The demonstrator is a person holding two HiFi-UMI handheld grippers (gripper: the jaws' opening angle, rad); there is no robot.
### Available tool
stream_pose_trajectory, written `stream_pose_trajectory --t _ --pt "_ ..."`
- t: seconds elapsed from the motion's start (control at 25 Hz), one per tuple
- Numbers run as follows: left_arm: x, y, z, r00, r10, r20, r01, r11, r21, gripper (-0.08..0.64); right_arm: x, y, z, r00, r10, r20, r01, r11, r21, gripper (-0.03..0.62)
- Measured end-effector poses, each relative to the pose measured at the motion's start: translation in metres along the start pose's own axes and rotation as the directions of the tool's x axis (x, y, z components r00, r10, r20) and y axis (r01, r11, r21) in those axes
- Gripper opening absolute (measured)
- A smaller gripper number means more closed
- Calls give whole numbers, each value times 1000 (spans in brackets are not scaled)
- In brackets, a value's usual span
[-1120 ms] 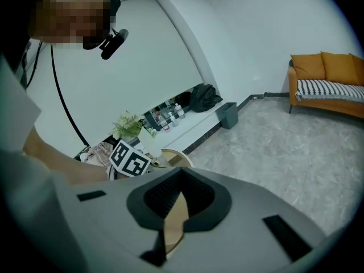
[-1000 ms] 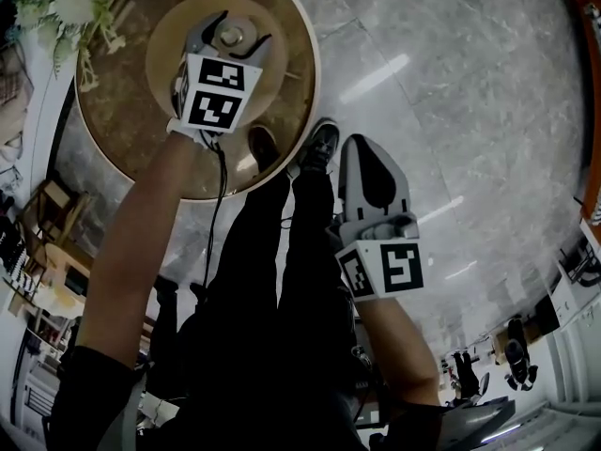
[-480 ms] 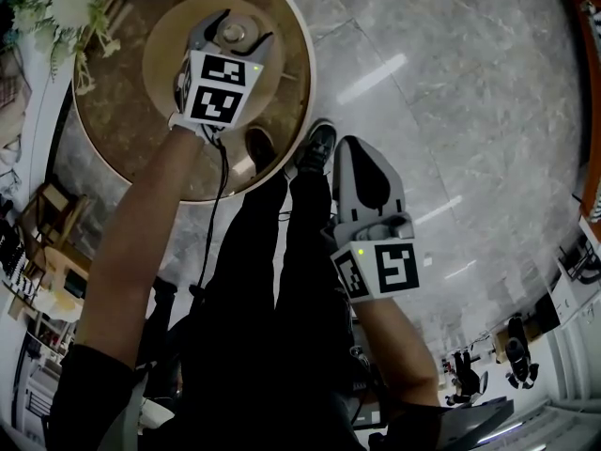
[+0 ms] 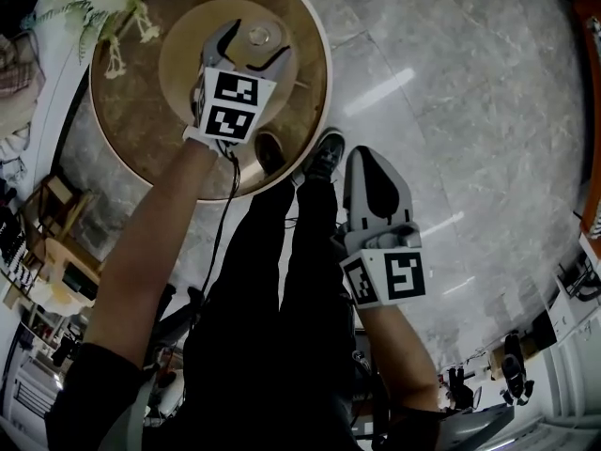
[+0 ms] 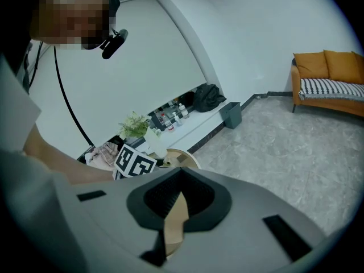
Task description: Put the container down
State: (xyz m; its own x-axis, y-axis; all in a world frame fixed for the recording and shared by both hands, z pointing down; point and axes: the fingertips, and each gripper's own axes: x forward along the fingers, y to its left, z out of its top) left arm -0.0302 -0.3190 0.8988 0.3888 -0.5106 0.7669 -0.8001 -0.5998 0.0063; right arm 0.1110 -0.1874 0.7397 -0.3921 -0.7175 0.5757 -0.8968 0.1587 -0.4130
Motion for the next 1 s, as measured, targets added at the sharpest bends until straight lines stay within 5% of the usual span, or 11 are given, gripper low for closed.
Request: stream_pose_trajectory --t 0.36,0.56,1.0 --pt "-57 -9 -1 1000 14 18 -13 999 -31 374 -15 25 15 999 31 20 -30 999 -26 7" --pt "-118 -13 21 987 77 137 -64 993 -99 373 -29 41 24 998 56 24 -54 996 -73 6" --pt "-230 -70 34 973 -3 229 74 951 -301 371 -63 70 59 993 86 76 -77 991 -106 6"
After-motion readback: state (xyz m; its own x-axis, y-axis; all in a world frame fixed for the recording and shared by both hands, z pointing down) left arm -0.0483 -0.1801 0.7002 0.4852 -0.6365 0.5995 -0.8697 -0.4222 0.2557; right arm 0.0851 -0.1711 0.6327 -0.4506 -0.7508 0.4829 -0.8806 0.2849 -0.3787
